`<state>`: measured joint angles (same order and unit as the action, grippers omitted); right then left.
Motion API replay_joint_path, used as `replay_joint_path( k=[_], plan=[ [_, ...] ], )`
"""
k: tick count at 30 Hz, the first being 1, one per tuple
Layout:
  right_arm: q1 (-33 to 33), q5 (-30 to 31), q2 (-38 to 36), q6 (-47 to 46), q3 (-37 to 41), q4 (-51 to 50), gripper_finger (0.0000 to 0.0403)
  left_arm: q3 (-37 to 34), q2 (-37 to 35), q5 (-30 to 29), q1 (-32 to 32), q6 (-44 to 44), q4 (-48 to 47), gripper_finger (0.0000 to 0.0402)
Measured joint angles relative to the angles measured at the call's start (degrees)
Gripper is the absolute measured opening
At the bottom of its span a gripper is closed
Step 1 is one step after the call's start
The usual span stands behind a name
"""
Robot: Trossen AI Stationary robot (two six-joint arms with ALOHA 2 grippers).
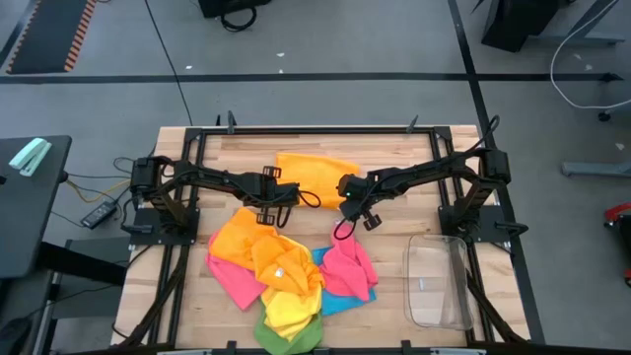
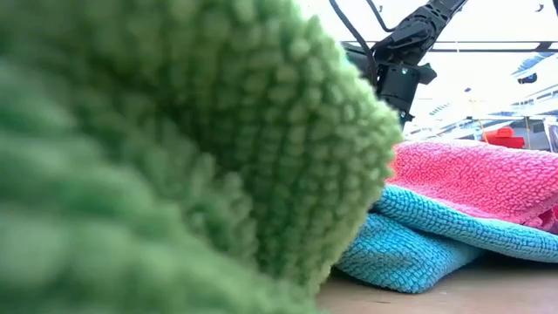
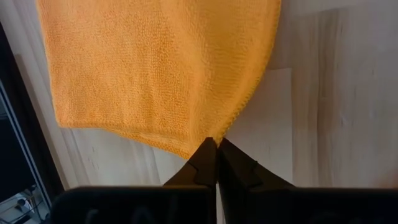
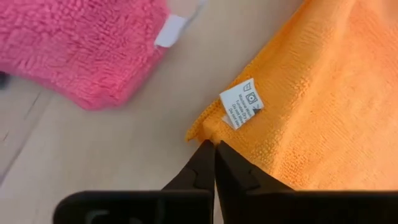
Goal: Fold microfiber towels
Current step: Fold the orange towel
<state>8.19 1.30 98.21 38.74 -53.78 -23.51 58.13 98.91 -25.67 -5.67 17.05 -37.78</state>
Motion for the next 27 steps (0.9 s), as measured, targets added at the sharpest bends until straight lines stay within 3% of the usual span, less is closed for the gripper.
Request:
replay_joint_path(
  k=[6, 14, 17, 22, 27],
  plan=[
    [0.0, 0.2, -0.3, -1.6, 0.1, 1.5, 0.0003, 0.0, 0.0, 0.0, 0.1, -0.2, 0.3, 0.0034],
    [-0.1, 4.0, -7.7, -0.7, -0.1, -0.8, 0.0002, 2.7, -4.2, 0.0, -0.6, 0.7, -2.9, 0.0011],
    [-0.1, 4.5, -10.1, -0.6, -0.1, -1.4, 0.0001, 3.4, -5.5, -0.1, -1.9, 1.8, -2.7, 0.0012],
    [0.6, 10.7, -14.1, 0.5, -0.1, -2.0, 0.0, 4.3, -5.4, -2.7, -5.2, 4.7, -2.3, 0.0021],
    [3.5, 11.3, -18.6, 1.0, -0.1, -2.0, 0.0, 4.3, -6.0, -3.5, -9.1, 9.3, 1.3, 0.0012]
  ],
)
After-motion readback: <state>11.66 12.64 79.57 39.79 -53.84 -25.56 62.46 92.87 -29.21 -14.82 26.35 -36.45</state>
